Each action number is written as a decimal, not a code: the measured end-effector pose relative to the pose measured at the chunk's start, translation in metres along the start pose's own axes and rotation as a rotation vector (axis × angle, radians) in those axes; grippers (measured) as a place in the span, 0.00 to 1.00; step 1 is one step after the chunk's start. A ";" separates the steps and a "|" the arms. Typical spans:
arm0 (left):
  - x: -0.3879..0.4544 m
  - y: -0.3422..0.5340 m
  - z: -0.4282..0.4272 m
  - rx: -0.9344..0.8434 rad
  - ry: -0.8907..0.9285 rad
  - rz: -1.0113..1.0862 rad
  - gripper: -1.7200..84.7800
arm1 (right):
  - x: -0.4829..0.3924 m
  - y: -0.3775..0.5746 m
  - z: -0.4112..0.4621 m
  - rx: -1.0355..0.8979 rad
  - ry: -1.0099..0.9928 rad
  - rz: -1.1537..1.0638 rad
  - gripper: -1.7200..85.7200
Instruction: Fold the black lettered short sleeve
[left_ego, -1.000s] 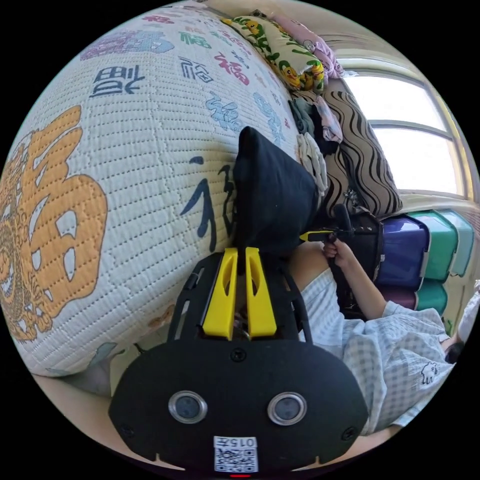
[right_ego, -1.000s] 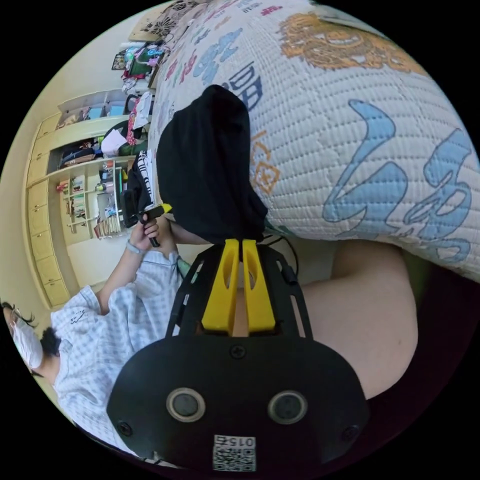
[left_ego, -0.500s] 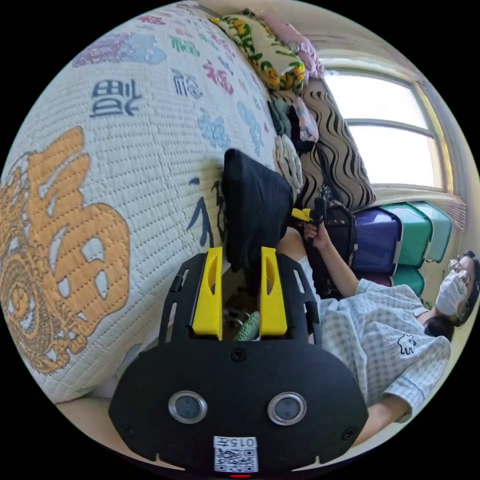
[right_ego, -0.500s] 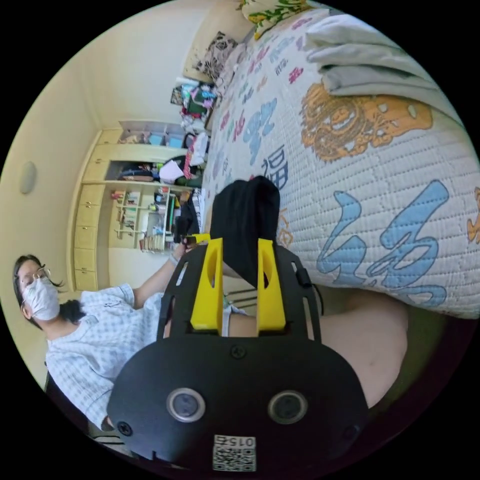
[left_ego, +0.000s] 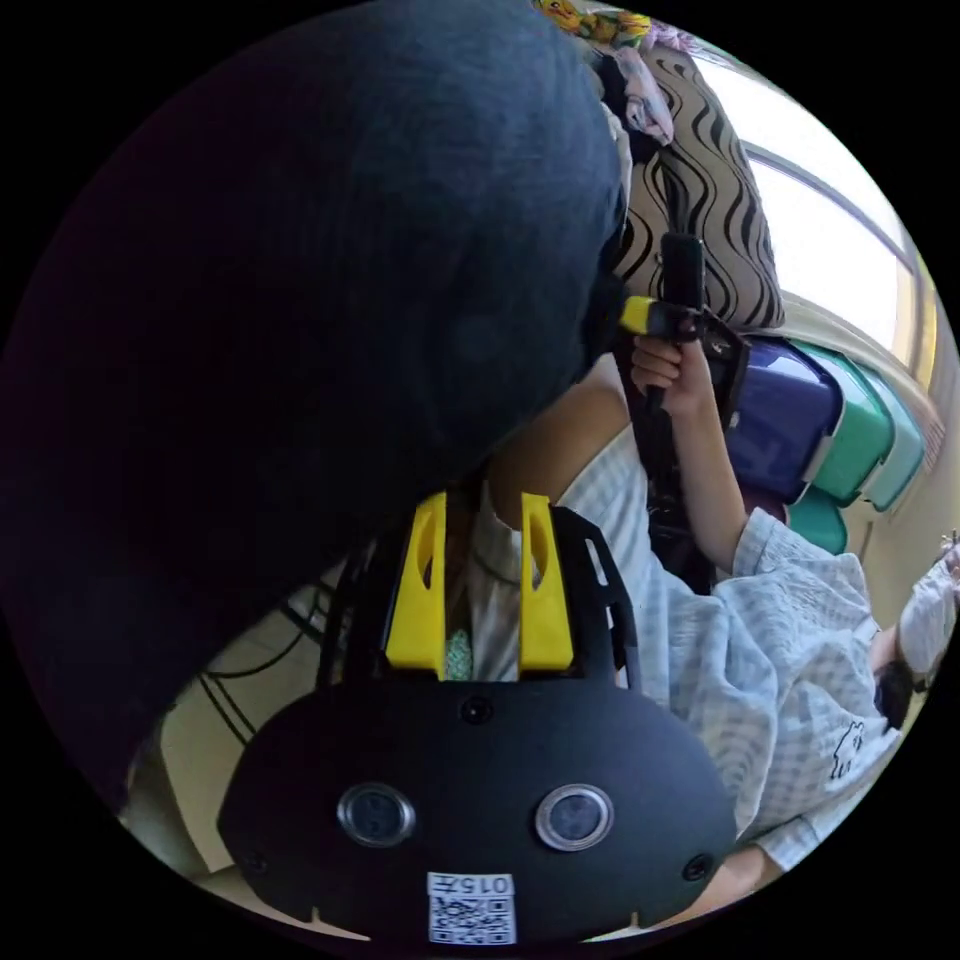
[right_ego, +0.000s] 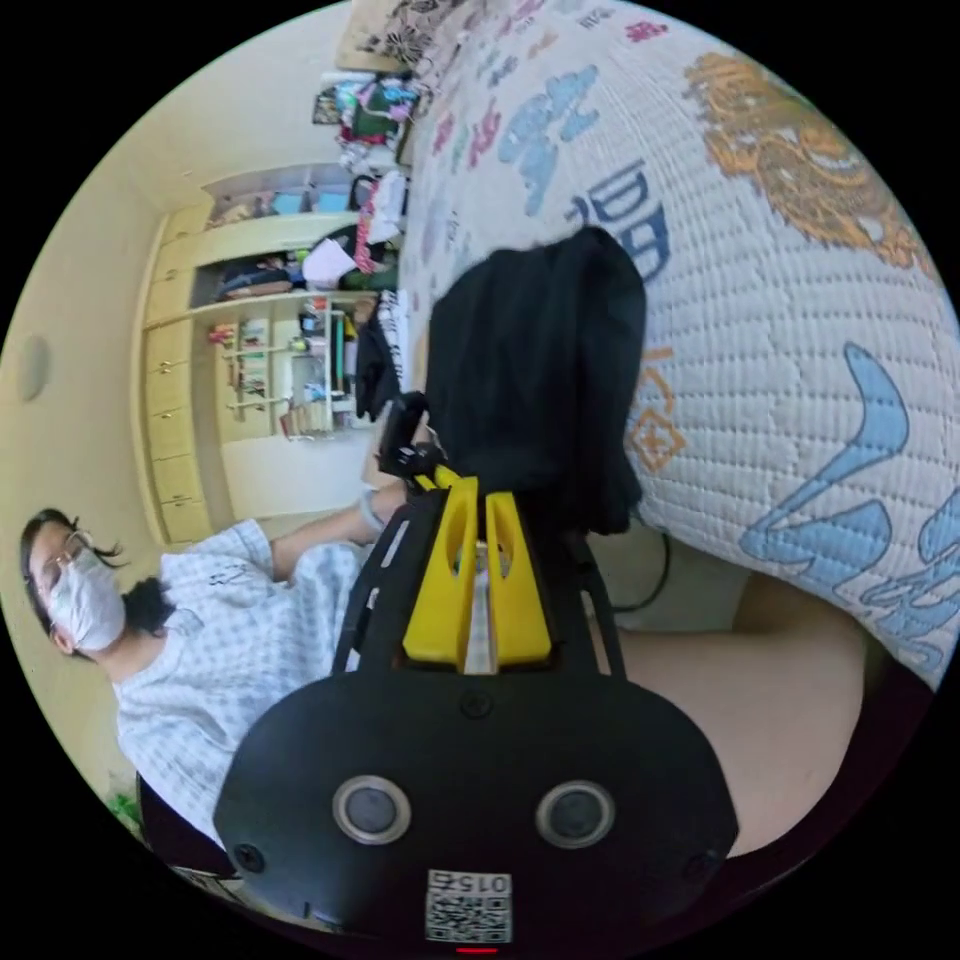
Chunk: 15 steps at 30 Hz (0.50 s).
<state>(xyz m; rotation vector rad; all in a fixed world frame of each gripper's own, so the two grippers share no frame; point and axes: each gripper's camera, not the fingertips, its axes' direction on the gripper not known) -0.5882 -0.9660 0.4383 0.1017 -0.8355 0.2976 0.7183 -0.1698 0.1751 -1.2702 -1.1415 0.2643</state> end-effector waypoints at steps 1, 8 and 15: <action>0.001 -0.002 0.000 0.006 0.005 0.005 0.14 | -0.002 0.000 -0.003 0.021 -0.016 -0.008 0.02; 0.005 -0.012 -0.034 0.000 -0.015 0.086 0.12 | -0.019 0.001 -0.011 0.046 0.010 -0.048 0.02; 0.030 -0.025 -0.033 -0.154 -0.163 0.285 0.10 | -0.014 0.009 -0.009 0.079 -0.024 -0.024 0.02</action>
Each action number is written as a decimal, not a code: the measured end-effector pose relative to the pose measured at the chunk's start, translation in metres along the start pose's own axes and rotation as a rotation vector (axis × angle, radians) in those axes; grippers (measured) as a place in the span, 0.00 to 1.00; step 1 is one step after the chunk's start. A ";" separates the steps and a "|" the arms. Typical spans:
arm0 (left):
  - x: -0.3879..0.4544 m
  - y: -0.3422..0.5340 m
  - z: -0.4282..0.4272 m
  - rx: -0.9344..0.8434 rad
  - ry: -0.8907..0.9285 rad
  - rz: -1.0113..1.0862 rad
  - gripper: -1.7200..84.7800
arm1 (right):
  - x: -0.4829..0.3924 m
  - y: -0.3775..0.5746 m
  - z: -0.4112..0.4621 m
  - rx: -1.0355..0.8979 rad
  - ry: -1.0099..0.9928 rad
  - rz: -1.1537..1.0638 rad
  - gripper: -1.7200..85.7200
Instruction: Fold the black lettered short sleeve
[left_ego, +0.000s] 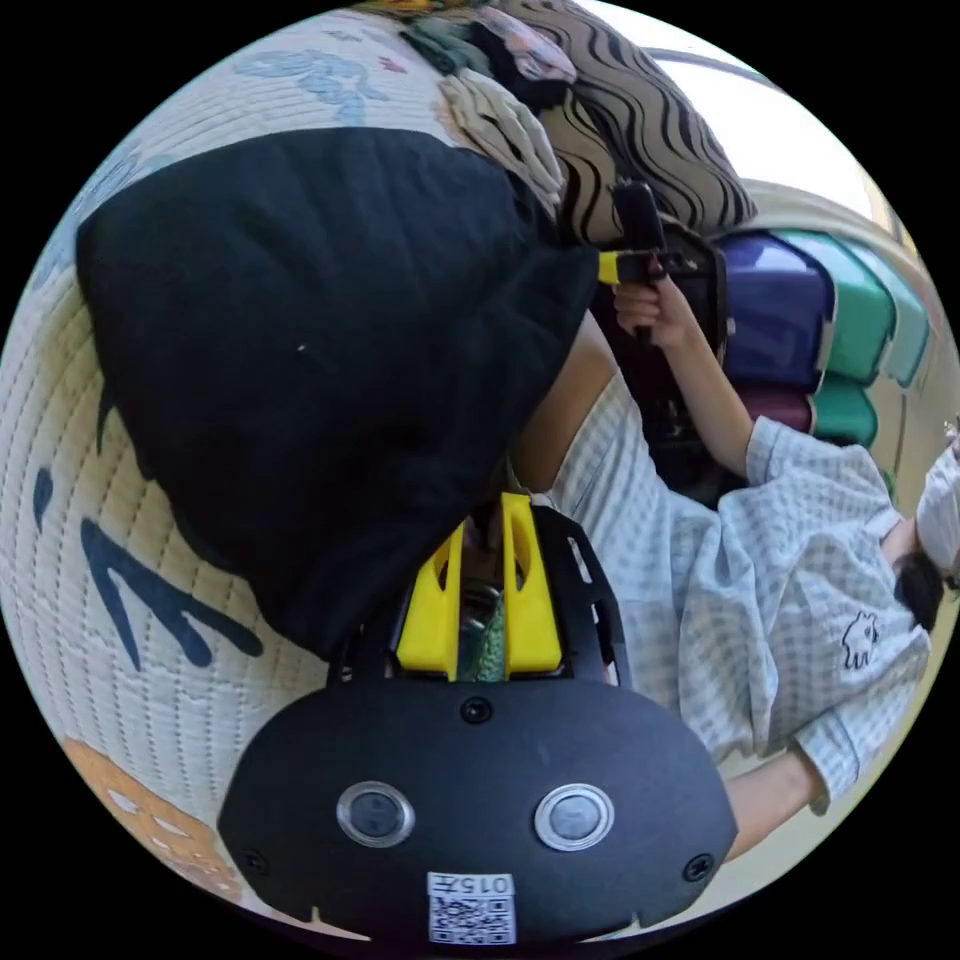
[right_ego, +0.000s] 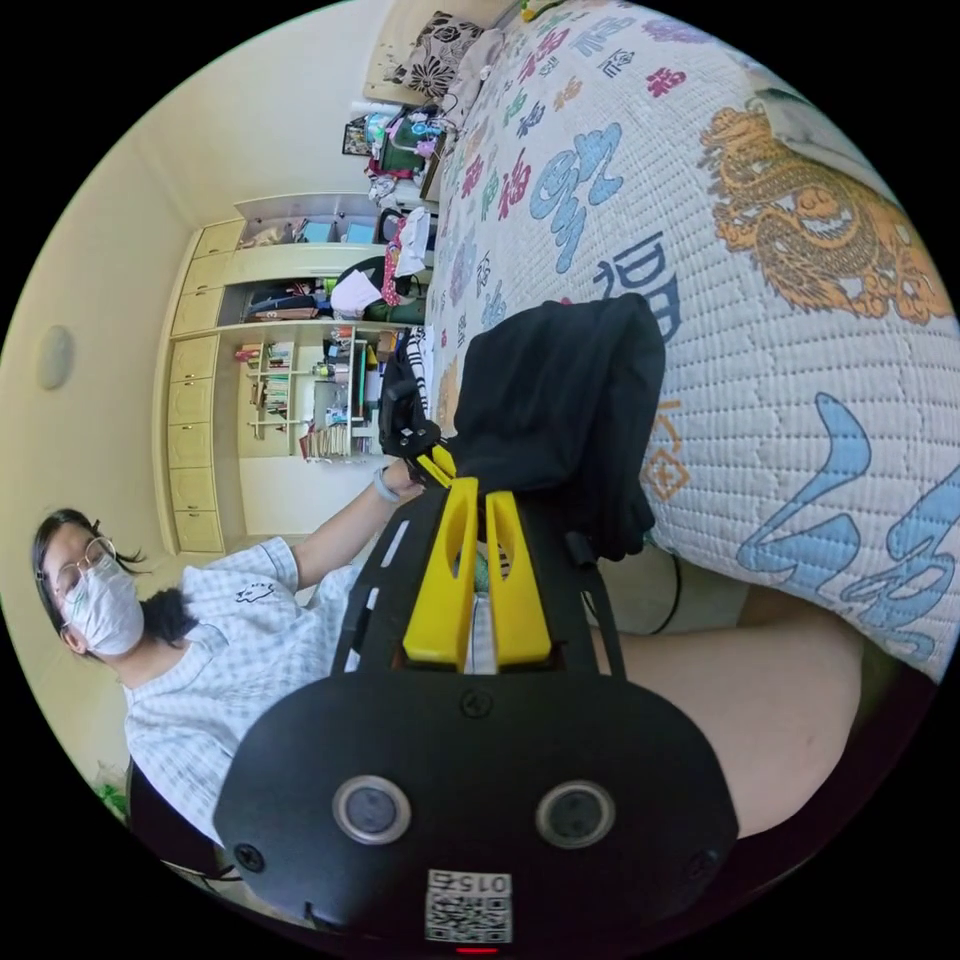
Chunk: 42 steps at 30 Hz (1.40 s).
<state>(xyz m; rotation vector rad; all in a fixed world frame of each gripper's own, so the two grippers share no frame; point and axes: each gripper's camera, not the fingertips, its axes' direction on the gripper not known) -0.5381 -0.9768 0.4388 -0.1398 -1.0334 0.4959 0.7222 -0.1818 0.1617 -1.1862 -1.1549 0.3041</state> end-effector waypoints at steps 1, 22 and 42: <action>0.000 -0.001 0.000 -0.012 0.012 0.017 0.10 | 0.000 0.001 0.000 0.000 0.003 0.001 0.02; -0.015 0.025 -0.012 0.223 0.168 -0.035 0.12 | -0.010 0.005 0.001 0.017 -0.007 -0.004 0.02; 0.001 -0.061 0.028 0.662 0.274 -0.230 0.13 | -0.045 0.015 -0.022 0.007 0.044 -0.071 0.02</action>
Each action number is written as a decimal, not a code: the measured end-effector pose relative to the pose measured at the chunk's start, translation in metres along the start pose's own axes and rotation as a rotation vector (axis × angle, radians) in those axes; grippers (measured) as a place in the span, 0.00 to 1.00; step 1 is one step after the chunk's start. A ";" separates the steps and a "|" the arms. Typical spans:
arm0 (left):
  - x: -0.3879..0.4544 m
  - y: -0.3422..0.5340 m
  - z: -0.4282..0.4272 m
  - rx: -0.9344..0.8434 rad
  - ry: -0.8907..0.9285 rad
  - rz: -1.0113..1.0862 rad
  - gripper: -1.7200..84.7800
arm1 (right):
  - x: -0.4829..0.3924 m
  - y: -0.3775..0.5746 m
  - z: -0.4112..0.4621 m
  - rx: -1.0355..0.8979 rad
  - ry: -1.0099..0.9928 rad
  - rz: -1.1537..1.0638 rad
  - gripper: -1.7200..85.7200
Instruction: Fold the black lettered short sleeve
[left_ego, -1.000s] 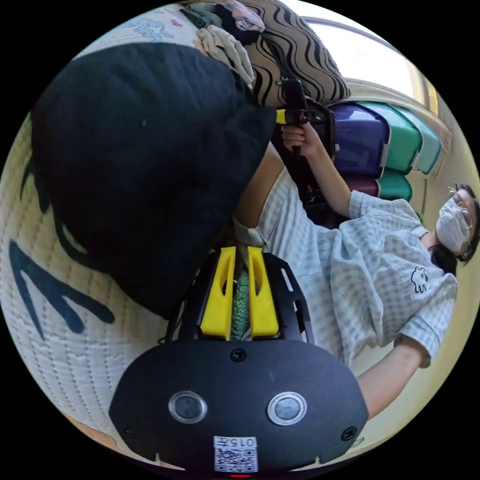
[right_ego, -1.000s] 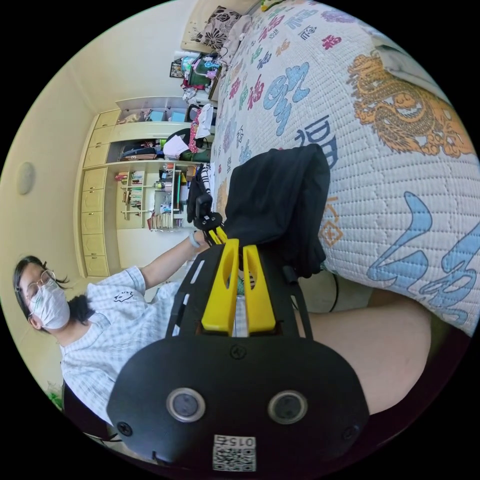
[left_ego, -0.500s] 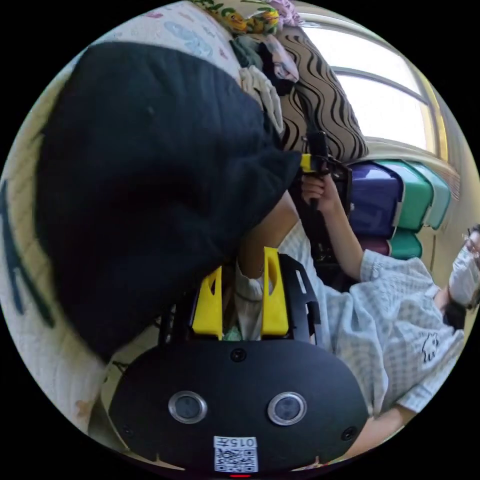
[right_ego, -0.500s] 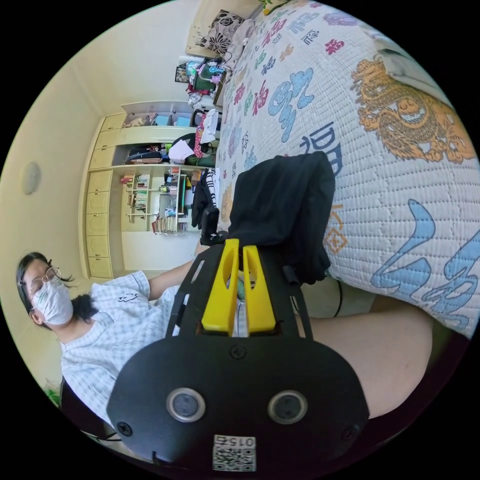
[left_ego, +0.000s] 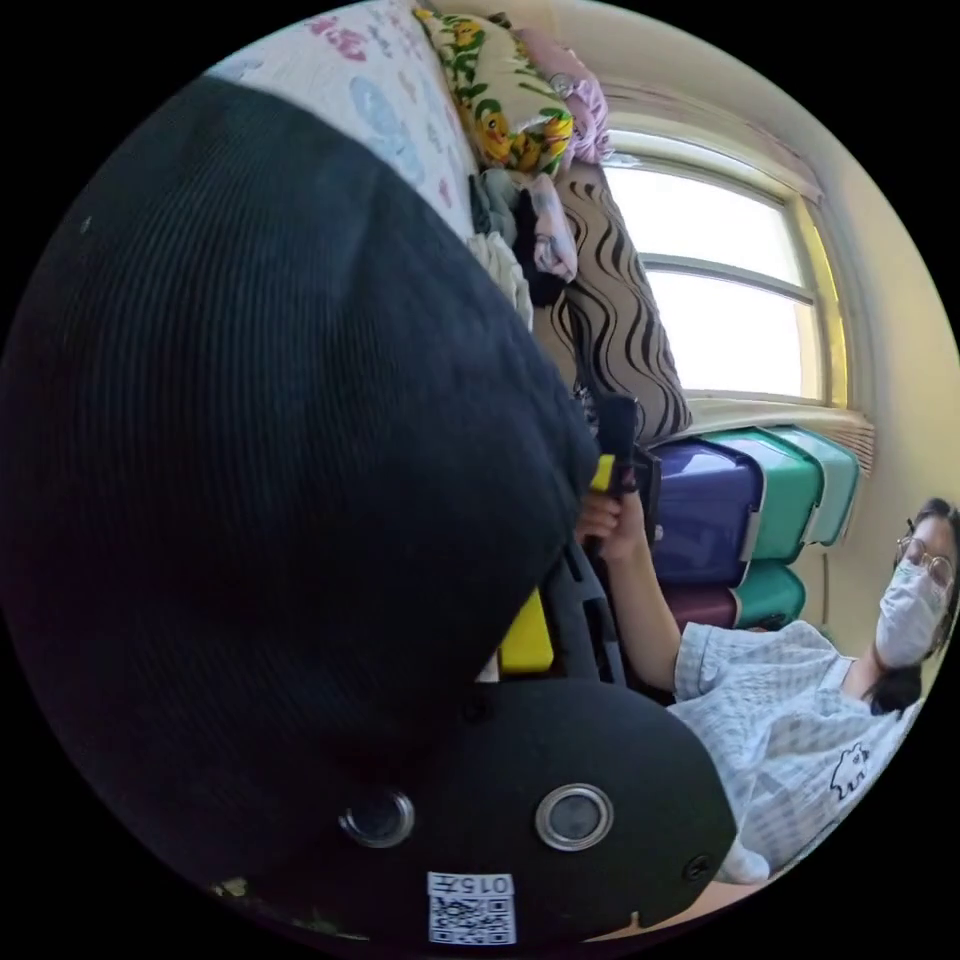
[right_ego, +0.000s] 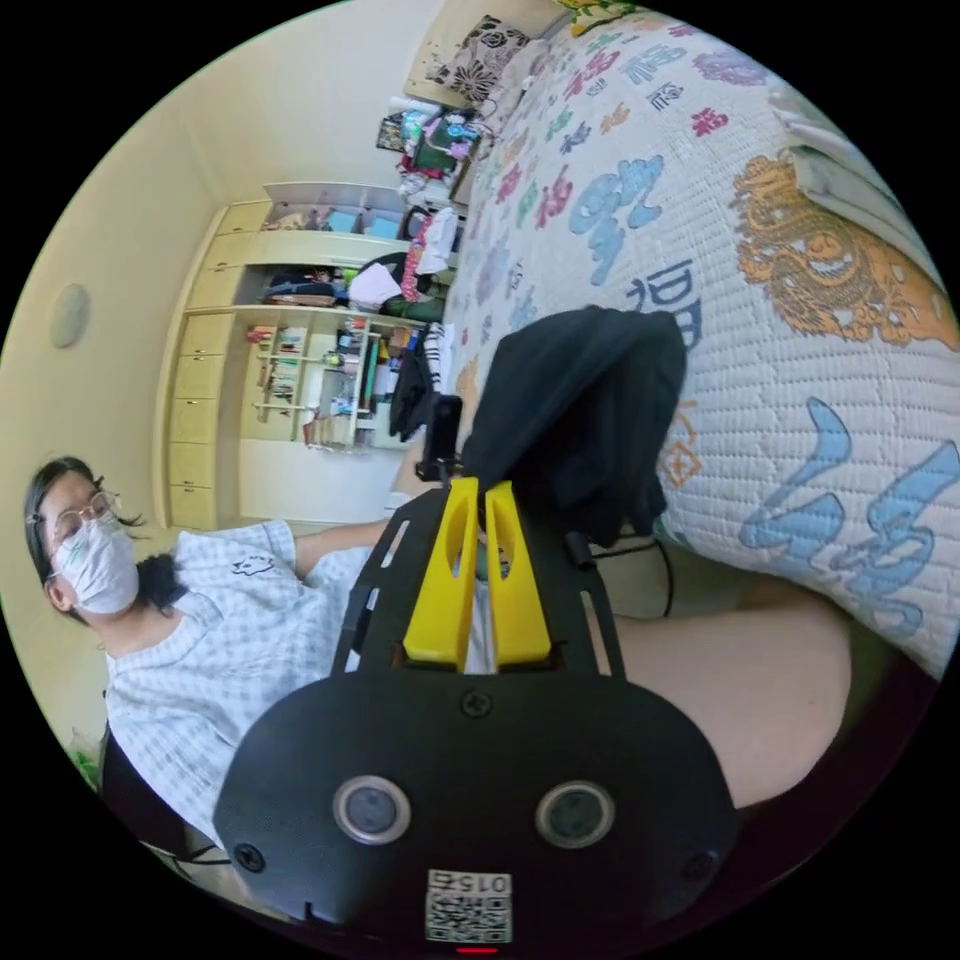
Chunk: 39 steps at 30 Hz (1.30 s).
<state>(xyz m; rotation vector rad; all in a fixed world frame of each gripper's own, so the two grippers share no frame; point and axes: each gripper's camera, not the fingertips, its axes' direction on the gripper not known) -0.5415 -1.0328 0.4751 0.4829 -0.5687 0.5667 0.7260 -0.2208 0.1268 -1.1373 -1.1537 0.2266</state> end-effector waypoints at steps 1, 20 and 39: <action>0.002 -0.003 0.000 0.017 -0.010 0.005 0.12 | 0.001 0.000 0.001 -0.012 0.024 0.015 0.02; 0.065 -0.027 -0.106 -0.106 -0.218 0.206 0.09 | -0.002 0.000 -0.067 0.168 0.073 0.057 0.03; 0.006 -0.060 -0.155 0.029 -0.254 0.053 0.16 | 0.033 0.006 -0.128 0.162 -0.087 0.170 0.18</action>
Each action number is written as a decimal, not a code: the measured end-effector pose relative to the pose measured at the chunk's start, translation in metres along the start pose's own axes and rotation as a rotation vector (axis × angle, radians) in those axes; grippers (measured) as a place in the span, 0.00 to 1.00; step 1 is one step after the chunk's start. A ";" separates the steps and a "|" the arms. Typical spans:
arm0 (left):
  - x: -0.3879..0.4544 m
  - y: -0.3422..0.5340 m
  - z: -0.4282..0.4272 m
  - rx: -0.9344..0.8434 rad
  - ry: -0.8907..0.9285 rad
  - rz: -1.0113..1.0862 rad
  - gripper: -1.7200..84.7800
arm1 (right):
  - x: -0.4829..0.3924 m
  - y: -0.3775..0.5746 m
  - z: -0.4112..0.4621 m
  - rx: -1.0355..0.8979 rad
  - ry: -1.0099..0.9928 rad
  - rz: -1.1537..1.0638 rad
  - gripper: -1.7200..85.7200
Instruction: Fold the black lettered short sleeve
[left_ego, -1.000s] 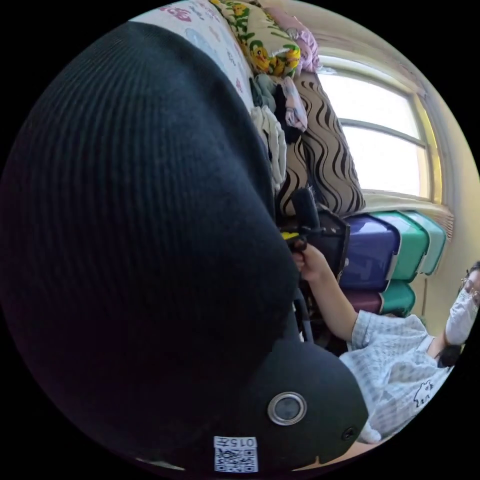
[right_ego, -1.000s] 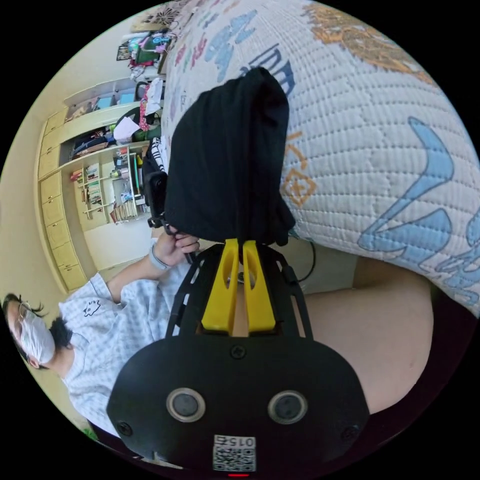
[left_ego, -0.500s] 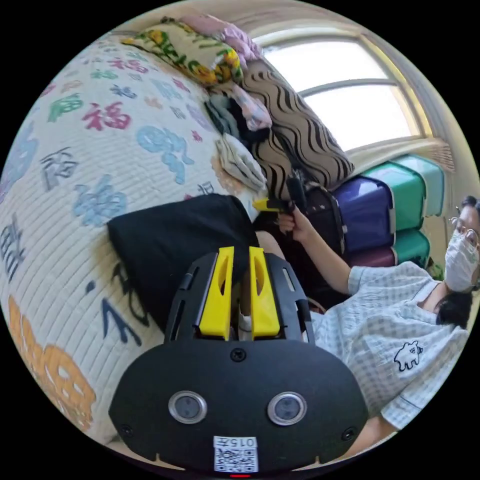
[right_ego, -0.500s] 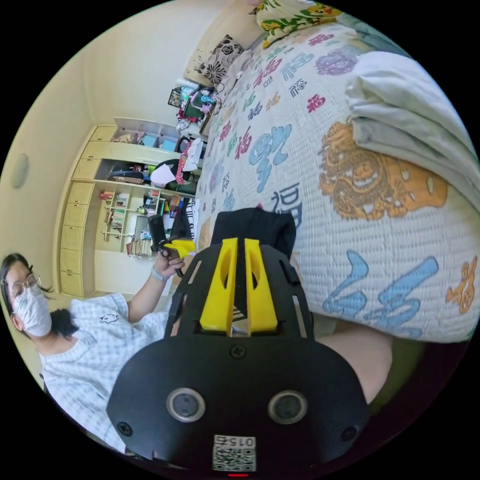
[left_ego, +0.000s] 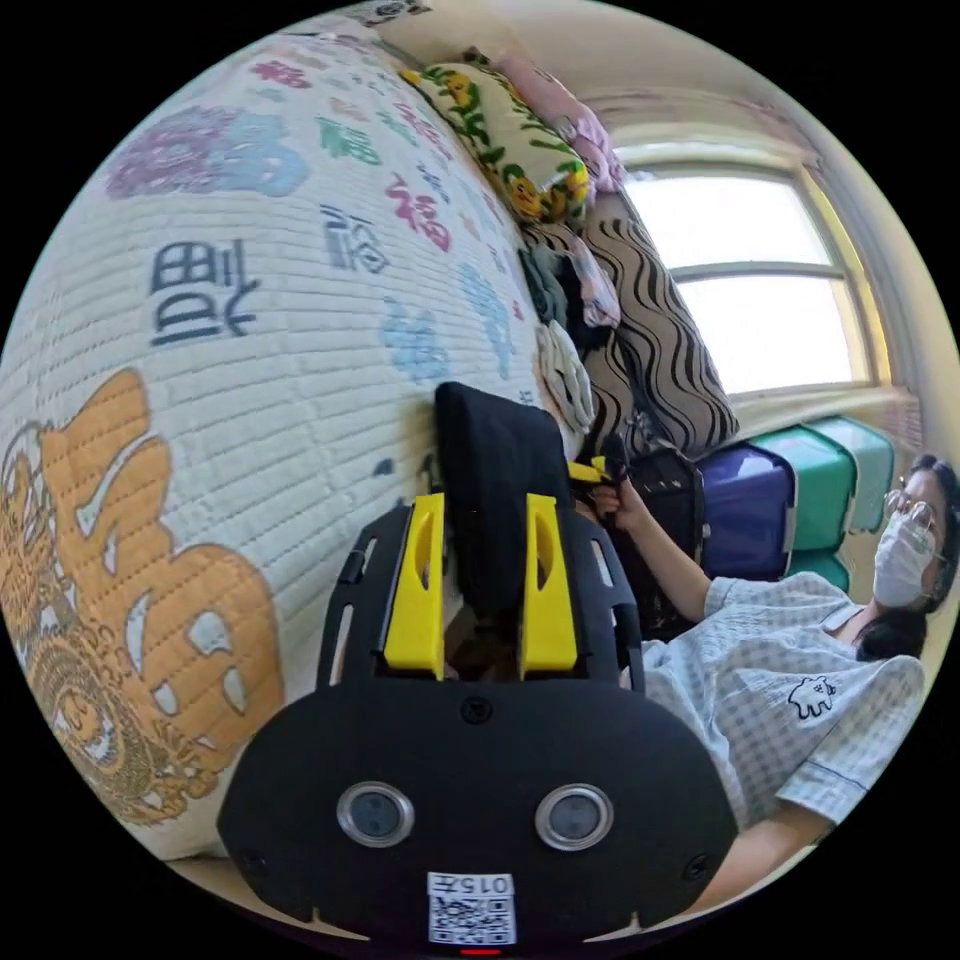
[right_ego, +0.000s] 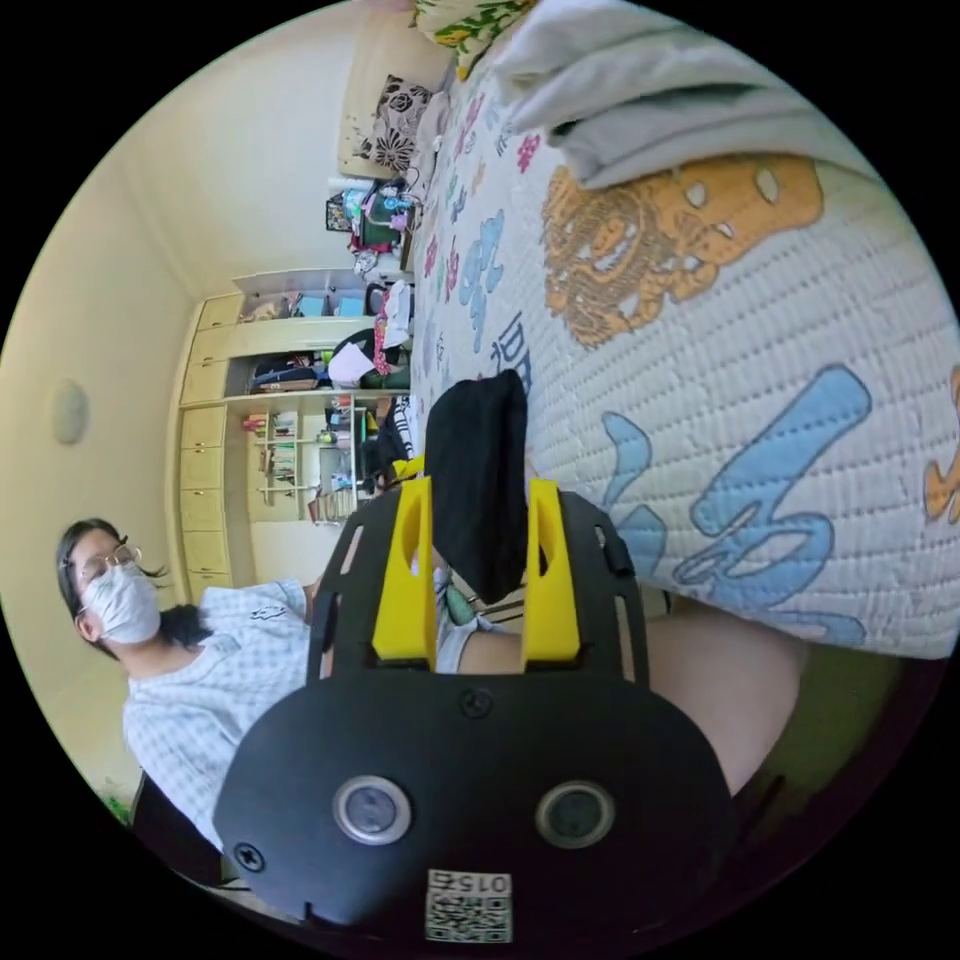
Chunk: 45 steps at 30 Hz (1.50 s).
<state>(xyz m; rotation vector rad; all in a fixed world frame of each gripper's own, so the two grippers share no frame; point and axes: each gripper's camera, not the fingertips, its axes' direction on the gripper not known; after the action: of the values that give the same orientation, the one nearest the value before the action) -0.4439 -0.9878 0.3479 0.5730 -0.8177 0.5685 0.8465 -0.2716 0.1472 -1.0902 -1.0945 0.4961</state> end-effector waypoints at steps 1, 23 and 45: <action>-0.005 -0.001 -0.001 0.000 0.022 -0.010 0.16 | 0.001 -0.001 0.001 -0.015 -0.013 0.001 0.19; 0.072 -0.091 0.043 -0.168 0.202 0.192 0.10 | -0.084 -0.029 -0.015 -0.105 -0.012 -0.259 0.07; 0.197 -0.281 0.239 -0.306 0.192 0.009 0.09 | -0.019 -0.095 -0.154 0.306 0.338 0.267 0.07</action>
<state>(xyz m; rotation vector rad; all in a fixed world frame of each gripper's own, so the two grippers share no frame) -0.2690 -1.2980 0.5673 0.2301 -0.7080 0.4862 0.9592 -0.3970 0.2161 -1.0063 -0.5580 0.6401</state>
